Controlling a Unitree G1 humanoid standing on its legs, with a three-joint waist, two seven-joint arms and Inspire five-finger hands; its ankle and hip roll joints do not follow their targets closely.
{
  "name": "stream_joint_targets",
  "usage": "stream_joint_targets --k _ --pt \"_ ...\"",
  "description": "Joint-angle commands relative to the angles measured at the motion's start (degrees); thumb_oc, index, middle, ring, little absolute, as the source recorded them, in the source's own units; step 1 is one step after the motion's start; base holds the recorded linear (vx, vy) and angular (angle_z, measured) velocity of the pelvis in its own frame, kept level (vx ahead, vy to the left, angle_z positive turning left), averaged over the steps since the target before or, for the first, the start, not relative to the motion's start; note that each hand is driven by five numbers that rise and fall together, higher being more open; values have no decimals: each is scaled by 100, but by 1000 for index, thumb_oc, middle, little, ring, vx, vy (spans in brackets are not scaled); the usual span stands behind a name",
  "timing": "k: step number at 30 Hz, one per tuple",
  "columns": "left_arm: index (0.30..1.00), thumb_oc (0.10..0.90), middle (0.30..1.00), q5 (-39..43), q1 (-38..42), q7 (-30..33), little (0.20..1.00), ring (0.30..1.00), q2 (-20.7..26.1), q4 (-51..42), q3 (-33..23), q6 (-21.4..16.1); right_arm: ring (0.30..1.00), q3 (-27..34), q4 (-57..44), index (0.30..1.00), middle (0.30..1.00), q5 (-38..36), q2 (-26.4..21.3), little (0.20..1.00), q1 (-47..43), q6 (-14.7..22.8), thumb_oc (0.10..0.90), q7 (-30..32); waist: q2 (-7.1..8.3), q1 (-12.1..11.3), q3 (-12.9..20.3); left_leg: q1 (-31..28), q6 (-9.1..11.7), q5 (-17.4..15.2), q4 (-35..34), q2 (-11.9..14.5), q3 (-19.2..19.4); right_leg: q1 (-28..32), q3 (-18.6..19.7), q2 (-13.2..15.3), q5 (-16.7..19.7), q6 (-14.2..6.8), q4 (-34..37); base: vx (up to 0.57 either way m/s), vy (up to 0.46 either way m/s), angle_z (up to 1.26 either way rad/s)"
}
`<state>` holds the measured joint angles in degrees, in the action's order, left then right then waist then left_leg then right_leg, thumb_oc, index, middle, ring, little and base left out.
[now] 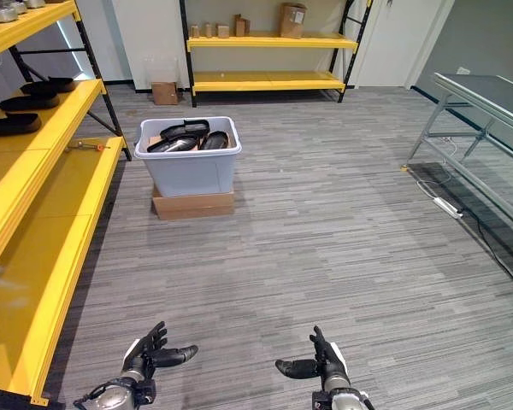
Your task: Move parts from the plastic box to the shelf.
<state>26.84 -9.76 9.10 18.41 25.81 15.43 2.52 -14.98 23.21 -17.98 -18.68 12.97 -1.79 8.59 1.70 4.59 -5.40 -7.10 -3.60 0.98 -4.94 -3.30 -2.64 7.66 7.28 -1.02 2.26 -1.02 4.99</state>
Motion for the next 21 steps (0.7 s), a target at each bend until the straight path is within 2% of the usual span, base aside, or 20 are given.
stream_joint_targets --k 1,17,20,21 --pt "1000 900 1000 148 577 -96 1000 1000 -60 -91 -140 -481 1000 15 -202 1000 1000 170 -335 1000 -469 424 900 -15 -142 6 277 -195 125 -563 -6 156 120 -191 101 -113 -608 -280 -212 0 0 0" --pt "1000 900 1000 314 609 -69 1000 1000 -123 -27 -181 -503 1000 50 -134 1000 1000 182 -356 1000 -558 412 900 12 -174 8 229 -176 37 -595 13 135 144 -385 103 -97 -724 -279 -552 0 3 0" --pt "1000 900 1000 424 629 -65 1000 1000 -152 32 -190 -519 1000 49 -113 1000 1000 156 -361 1000 -589 423 900 15 -157 0 200 -92 1 -664 177 111 146 -439 112 -79 -746 -277 -646 -9 26 -1" --pt "1000 900 1000 427 667 -57 1000 1000 -134 36 -179 -530 1000 66 -100 1000 1000 119 -365 1000 -629 431 900 26 -128 0 139 73 -46 -769 448 62 166 -546 113 -48 -779 -281 -813 -37 53 -1"
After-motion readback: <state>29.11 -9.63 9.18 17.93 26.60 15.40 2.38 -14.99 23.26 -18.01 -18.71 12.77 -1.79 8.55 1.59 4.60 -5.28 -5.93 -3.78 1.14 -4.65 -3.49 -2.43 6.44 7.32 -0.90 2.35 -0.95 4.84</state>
